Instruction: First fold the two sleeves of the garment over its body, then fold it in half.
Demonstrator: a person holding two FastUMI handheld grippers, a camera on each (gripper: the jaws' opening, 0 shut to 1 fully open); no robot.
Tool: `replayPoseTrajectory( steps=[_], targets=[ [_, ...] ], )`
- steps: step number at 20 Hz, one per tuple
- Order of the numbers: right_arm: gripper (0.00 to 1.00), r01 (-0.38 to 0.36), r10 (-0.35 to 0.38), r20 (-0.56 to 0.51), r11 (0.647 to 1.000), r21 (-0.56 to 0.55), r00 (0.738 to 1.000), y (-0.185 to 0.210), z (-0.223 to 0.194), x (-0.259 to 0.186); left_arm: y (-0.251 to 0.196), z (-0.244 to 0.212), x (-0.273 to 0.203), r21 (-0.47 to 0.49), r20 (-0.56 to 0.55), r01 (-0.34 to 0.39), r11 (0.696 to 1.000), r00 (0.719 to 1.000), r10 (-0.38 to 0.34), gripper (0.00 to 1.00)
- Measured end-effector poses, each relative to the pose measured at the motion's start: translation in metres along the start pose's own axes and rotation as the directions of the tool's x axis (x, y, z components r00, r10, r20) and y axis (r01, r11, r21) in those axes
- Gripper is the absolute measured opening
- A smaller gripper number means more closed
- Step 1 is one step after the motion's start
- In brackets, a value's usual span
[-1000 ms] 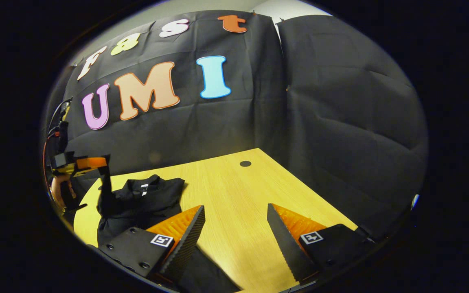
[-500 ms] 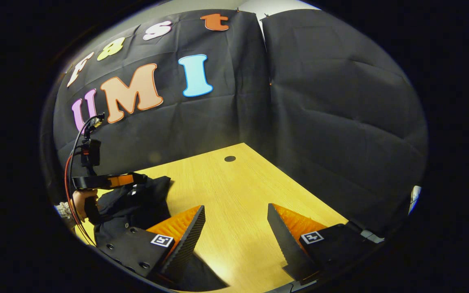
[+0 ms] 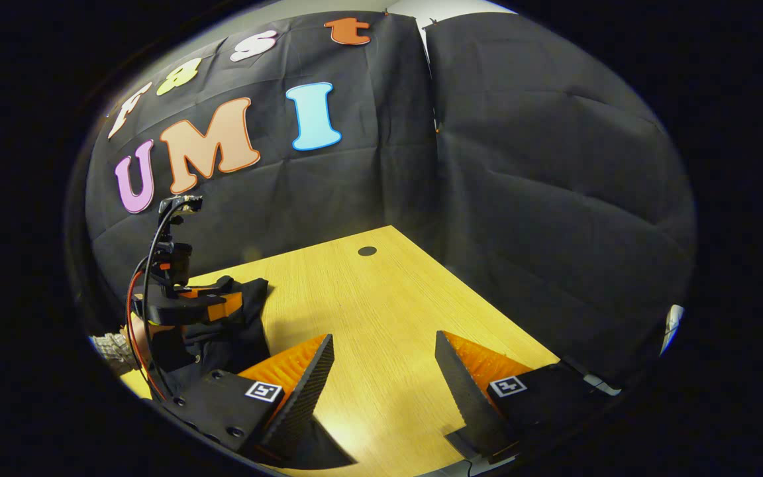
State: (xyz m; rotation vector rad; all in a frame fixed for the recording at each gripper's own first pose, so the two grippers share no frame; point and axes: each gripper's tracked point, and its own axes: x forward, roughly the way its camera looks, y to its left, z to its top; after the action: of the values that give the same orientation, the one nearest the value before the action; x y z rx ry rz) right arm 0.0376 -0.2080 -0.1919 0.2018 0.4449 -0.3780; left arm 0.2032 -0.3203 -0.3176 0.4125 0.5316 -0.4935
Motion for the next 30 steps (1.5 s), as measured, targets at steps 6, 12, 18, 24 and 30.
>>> replayPoseTrajectory(
  steps=[6,12,18,24,30],
  targets=[
    [0.97,-0.062,0.061,-0.015,0.998,-0.029,0.998,0.017,-0.006,0.003,0.023,0.021,-0.03,-0.053,0.082,-0.064,0.997,0.994,0.068,0.95],
    [0.98,-0.153,0.15,-0.039,0.983,-0.102,0.988,0.046,-0.023,0.0,0.071,0.002,-0.091,-0.143,0.09,-0.147,0.979,0.983,0.161,0.95],
    [0.98,-0.281,0.265,-0.106,0.939,-0.196,0.958,0.081,-0.066,-0.007,0.142,-0.071,-0.189,-0.213,0.013,-0.347,0.913,0.934,0.358,0.95],
    [0.98,-0.378,0.333,-0.204,0.892,-0.247,0.921,0.103,-0.112,-0.022,0.163,-0.171,-0.278,-0.249,-0.14,-0.498,0.831,0.867,0.478,0.94],
    [0.93,-0.435,0.349,-0.307,0.853,-0.288,0.886,0.104,-0.162,-0.038,0.135,-0.259,-0.344,-0.291,-0.318,-0.552,0.782,0.826,0.465,0.94]
  ],
)
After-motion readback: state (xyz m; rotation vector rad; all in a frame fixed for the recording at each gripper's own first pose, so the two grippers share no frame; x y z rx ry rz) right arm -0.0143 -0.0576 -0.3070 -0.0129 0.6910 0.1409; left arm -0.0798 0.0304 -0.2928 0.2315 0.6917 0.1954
